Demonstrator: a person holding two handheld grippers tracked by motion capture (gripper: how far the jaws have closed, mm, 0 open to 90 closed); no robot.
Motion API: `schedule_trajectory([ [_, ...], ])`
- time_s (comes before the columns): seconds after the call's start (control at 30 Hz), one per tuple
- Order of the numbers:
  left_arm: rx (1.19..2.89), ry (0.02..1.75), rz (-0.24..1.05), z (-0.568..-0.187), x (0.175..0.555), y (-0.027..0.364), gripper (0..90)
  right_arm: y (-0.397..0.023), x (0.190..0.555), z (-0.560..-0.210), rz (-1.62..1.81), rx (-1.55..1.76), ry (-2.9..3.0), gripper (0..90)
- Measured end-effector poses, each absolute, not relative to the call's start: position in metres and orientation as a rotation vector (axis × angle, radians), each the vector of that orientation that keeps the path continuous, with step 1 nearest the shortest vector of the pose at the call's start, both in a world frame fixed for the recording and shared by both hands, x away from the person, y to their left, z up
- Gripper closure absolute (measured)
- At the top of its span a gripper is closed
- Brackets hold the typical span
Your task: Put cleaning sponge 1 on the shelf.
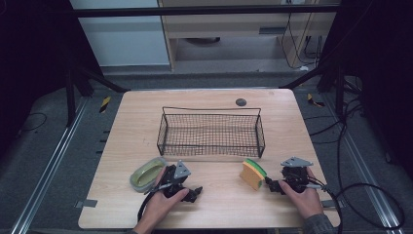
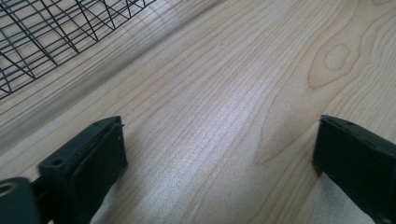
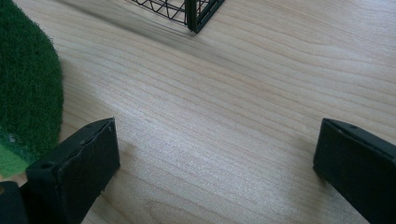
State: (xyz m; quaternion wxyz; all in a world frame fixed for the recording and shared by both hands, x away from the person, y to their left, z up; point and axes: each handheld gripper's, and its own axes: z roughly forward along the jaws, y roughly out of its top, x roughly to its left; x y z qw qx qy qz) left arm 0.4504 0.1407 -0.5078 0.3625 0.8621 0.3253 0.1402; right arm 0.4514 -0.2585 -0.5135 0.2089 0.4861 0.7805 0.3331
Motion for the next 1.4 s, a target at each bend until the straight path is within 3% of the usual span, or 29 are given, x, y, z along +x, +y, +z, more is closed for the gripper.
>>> schedule_trajectory([
  [0.47,2.128,0.835,0.421,-0.473,0.440,0.162,4.3,-0.259,0.450,-0.514,0.928,1.345,2.175,0.6],
  [0.8,2.262,0.882,0.450,-0.434,0.451,0.206,5.8,-0.259,0.449,-0.513,0.931,1.341,2.182,0.6],
  [1.4,2.367,0.967,0.506,-0.422,0.453,0.261,6.9,-0.259,0.448,-0.514,0.927,1.339,2.181,0.6],
])
